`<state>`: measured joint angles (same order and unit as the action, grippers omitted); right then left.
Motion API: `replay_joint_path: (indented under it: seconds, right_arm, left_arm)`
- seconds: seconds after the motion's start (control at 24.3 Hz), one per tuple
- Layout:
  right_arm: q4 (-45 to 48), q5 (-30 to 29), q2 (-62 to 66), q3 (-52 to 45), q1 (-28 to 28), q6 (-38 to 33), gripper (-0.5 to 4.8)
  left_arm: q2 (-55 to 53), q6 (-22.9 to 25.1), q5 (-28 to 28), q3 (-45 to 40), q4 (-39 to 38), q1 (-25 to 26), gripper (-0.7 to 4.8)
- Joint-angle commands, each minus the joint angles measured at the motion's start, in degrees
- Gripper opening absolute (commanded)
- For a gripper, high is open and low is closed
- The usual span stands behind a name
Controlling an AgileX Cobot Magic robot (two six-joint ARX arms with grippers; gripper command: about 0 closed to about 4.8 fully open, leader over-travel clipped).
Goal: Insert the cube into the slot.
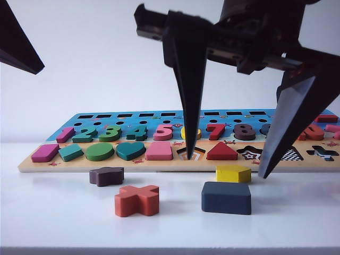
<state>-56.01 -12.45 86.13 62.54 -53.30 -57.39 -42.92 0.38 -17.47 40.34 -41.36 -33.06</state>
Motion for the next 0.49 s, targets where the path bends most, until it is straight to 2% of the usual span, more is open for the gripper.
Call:
replay_joint_path:
  seconds: [0.04, 0.21, 0.49]
  right_arm:
    - [1.9, 0.5, 0.4, 0.2, -0.7, -3.3, 3.05]
    - [2.7, 1.2, 0.8, 0.2, -1.2, -5.8, 3.05]
    - [0.4, 4.8, 1.2, 0.1, -1.8, -6.0, 3.05]
  left_arm:
    - [0.0, 0.0, 0.1, 0.3, 0.8, 0.0, 0.1]
    - [0.0, 0.0, 0.1, 0.3, 0.8, 0.0, 0.1]
    - [0.0, 0.0, 0.1, 0.3, 0.8, 0.0, 0.1]
